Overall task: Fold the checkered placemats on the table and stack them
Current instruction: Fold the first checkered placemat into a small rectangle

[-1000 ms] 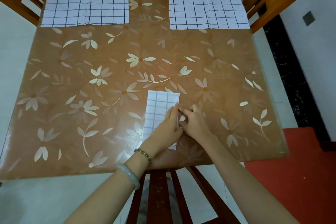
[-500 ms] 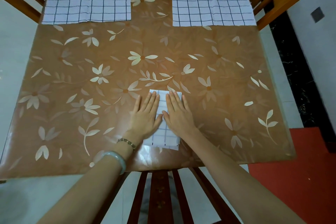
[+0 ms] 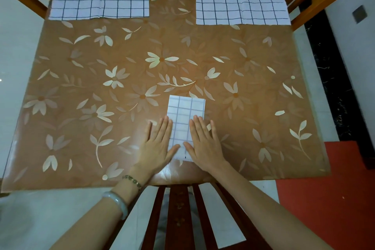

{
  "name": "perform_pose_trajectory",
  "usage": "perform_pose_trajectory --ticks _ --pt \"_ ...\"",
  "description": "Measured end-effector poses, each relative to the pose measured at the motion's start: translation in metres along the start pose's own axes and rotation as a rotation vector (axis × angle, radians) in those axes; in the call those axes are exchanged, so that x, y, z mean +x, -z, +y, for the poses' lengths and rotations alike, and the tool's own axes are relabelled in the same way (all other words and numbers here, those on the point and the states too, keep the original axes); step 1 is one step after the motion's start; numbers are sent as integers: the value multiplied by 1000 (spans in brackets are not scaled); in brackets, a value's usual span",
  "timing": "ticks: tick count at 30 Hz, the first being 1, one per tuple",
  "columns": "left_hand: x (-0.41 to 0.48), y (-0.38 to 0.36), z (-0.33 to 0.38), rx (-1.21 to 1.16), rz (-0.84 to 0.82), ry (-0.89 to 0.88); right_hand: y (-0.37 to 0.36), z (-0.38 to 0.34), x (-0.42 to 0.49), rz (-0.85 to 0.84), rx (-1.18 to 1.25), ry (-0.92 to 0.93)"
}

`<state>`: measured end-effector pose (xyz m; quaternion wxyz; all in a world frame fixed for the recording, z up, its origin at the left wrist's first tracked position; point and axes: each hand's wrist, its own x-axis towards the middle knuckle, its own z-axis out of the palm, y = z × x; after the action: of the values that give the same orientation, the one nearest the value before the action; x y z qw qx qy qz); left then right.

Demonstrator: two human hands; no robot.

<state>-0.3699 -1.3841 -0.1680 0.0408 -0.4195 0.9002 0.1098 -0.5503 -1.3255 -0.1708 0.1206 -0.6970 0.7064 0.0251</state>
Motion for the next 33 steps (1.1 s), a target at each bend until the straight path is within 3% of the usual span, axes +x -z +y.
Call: perform_pose_trajectory --ticks 4,9,12,18,25,27,30,33 --pt "0 -2 0 -10 -37 18 4 -1 0 -14 12 3" --pt "5 12 23 -281 81 250 39 7 32 179 204 27" --pt "13 23 38 -323 127 348 56 15 56 137 223 -15" --pt "25 36 43 -714 142 583 61 22 68 113 339 -29" --pt "8 49 36 -1053 140 558 85 30 75 -7 728 -147" --pt "-4 61 30 -1147 130 530 102 31 77 -106 904 -180" --pt "-26 86 16 -1223 155 535 119 36 79 -318 876 -113" --pt "-50 107 -8 -1338 156 605 128 23 74 -377 949 -127"
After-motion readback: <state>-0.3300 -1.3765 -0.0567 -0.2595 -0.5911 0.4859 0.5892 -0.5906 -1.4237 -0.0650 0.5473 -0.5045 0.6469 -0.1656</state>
